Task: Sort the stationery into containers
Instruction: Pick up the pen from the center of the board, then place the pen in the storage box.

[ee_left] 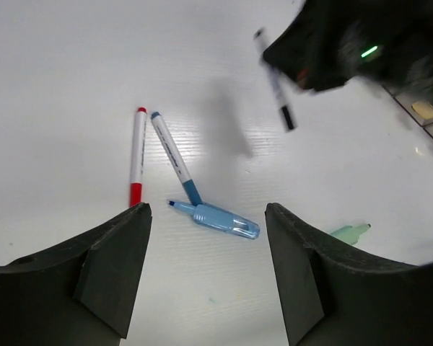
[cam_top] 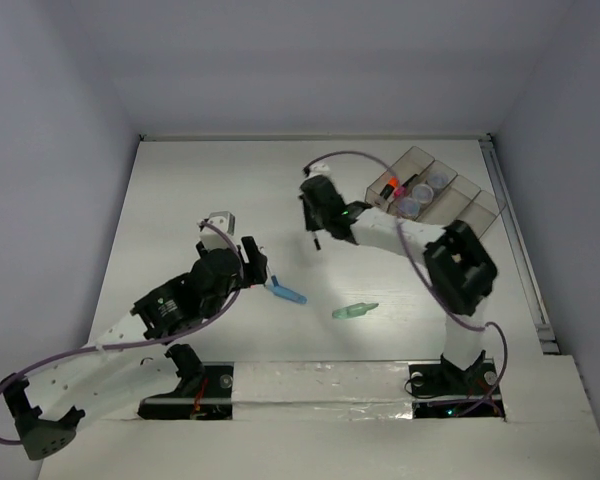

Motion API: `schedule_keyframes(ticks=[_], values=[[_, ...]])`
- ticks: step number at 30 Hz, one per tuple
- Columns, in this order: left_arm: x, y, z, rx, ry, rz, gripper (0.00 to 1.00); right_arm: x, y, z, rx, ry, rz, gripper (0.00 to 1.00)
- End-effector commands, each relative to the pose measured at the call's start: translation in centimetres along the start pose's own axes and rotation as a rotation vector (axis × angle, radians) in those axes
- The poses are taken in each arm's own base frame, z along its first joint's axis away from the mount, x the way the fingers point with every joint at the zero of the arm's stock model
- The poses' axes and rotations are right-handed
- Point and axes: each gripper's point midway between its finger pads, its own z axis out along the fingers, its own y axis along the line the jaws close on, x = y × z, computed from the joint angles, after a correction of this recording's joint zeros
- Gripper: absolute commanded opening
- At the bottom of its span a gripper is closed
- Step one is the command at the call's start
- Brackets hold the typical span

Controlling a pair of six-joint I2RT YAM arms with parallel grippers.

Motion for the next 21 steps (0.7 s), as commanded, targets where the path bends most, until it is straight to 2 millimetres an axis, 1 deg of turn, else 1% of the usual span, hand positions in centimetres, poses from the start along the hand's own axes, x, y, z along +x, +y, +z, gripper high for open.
schedule_keyframes(ticks=[1, 2, 3, 4, 5, 6, 7, 8, 9, 10, 11, 12, 13, 14, 15, 17, 18, 19, 21], values=[[1.0, -2.1, 1.1, 0.063, 0.033, -0.043, 0.61, -10.9, -6.1, -6.0, 0.005, -0.298, 0.212, 0.00], [1.2, -2.3, 1.3, 0.070, 0.040, -0.041, 0.61, -11.3, -8.2, -8.0, 0.021, -0.325, 0.239, 0.00], [1.2, -2.7, 1.5, 0.082, 0.037, -0.047, 0.60, -11.6, -10.2, -8.8, 0.044, -0.340, 0.261, 0.00], [1.4, -2.6, 2.1, 0.064, 0.044, -0.043, 0.60, -11.6, -12.0, -9.6, 0.060, -0.349, 0.292, 0.00], [1.7, -2.6, 2.4, 0.059, 0.050, -0.038, 0.59, -10.4, -16.6, -9.7, 0.138, -0.339, 0.338, 0.00], [1.8, -2.7, 2.7, 0.059, 0.050, -0.037, 0.59, -11.0, -18.8, -11.7, 0.166, -0.383, 0.374, 0.00], [2.3, -2.4, 3.5, 0.037, 0.064, -0.034, 0.58, -10.8, -21.3, -12.5, 0.213, -0.402, 0.409, 0.00], [2.6, -2.4, 3.8, 0.039, 0.079, -0.031, 0.58, -10.2, -25.7, -13.5, 0.297, -0.422, 0.465, 0.00], [2.8, -3.0, 4.0, 0.069, 0.096, -0.040, 0.58, -9.0, -27.7, -14.5, 0.334, -0.431, 0.495, 0.00], [3.4, -2.8, 4.5, 0.060, 0.114, -0.033, 0.58, -8.3, -29.5, -15.0, 0.360, -0.437, 0.537, 0.00], [3.6, -2.4, 4.9, 0.051, 0.118, -0.035, 0.58, -8.1, -31.3, -15.5, 0.387, -0.467, 0.567, 0.00], [3.5, -2.3, 5.1, 0.046, 0.116, -0.039, 0.58, -7.1, -34.7, -16.3, 0.450, -0.476, 0.615, 0.00], [3.9, -1.8, 5.5, 0.028, 0.126, -0.034, 0.58, -6.2, -35.8, -16.2, 0.465, -0.467, 0.659, 0.00], [3.9, -1.0, 5.9, 0.004, 0.126, -0.041, 0.58, -5.7, -36.8, -16.2, 0.483, -0.473, 0.689, 0.00], [3.9, -0.8, 6.2, 0.002, 0.127, -0.043, 0.58, -5.1, -38.3, -16.4, 0.501, -0.495, 0.739, 0.00], [3.8, 0.3, 6.7, -0.025, 0.128, -0.053, 0.58, -4.4, -38.7, -15.1, 0.485, -0.476, 0.770, 0.00], [3.8, 0.4, 6.8, -0.030, 0.123, -0.044, 0.58, -4.1, -39.5, -14.9, 0.502, -0.473, 0.785, 0.00], [4.0, 1.2, 7.1, -0.061, 0.123, -0.040, 0.57, -3.6, -40.2, -13.9, 0.515, -0.450, 0.806, 0.00], [4.5, 2.4, 7.3, -0.119, 0.126, -0.022, 0.56, -3.1, -40.5, -13.0, 0.521, -0.432, 0.820, 0.00]])
